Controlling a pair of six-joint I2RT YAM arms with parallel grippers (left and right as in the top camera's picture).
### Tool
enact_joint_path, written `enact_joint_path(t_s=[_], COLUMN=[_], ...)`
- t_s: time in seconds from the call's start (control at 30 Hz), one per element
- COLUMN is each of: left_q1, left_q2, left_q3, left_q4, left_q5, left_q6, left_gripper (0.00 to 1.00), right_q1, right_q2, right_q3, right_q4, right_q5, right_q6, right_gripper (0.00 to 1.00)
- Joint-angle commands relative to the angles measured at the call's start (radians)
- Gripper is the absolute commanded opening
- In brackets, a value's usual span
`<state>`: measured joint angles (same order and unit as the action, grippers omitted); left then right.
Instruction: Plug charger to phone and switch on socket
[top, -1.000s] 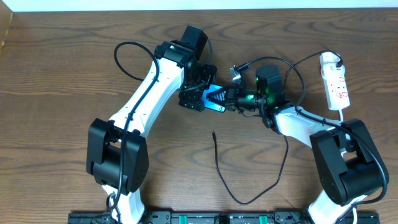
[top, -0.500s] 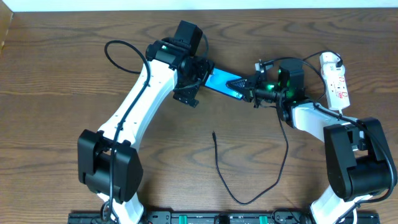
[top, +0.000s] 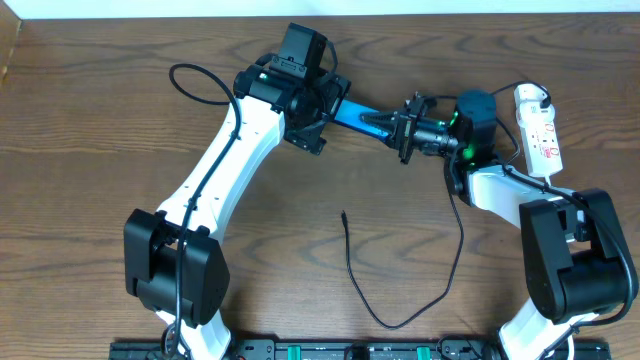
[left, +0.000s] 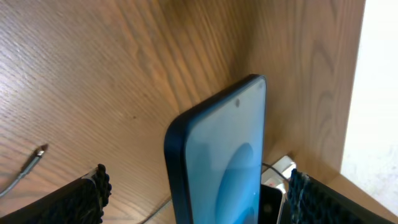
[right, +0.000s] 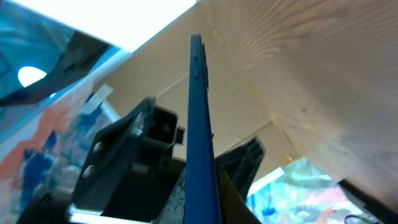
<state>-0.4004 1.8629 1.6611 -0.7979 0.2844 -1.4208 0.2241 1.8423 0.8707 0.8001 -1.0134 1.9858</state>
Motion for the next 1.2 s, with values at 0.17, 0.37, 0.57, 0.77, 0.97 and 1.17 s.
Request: enact_joint_path(t_s=[0.17,0.37,0.57,0.77,0.97,1.17], left_q1=[0.003,0.003,0.003,0.004,0.003,0.004], left_q2=[-0.021,-0.021,-0.02,-0.02,-0.02,-0.02], left_q3=[0.013,0.012,0.012,0.012,0.012,0.012], left_q4=[0.075,0.082,0.104,0.112,0.177,0.241], left_q5=[-0.064,-0.119,-0.121,-0.121,-0.093,-0.021], left_q6=[-0.111,-0.105,-0.103,-0.103,-0.047,-0.047], left_gripper=[0.92,0.92,0.92,0.92,0.92,0.92], right_q1=[0.0,0.0,0.0,0.0,0.0,0.0], right_q2=[-0.003,-0.003,-0.004,-0.004,-0.004,-0.004], right_q3=[0.016,0.016,0.018,0.046,0.089,0.121], right_q4=[0.027,0.027,0.073,0.142,0.142,0.142], right_q5=[-0.005,0.013,0.06,0.099,0.099,0.106], right_q6=[0.066,0.066,0.066,0.066,0.066,0.066], right_gripper=[0.01,0.02,0.01,0.01,0.01,0.01])
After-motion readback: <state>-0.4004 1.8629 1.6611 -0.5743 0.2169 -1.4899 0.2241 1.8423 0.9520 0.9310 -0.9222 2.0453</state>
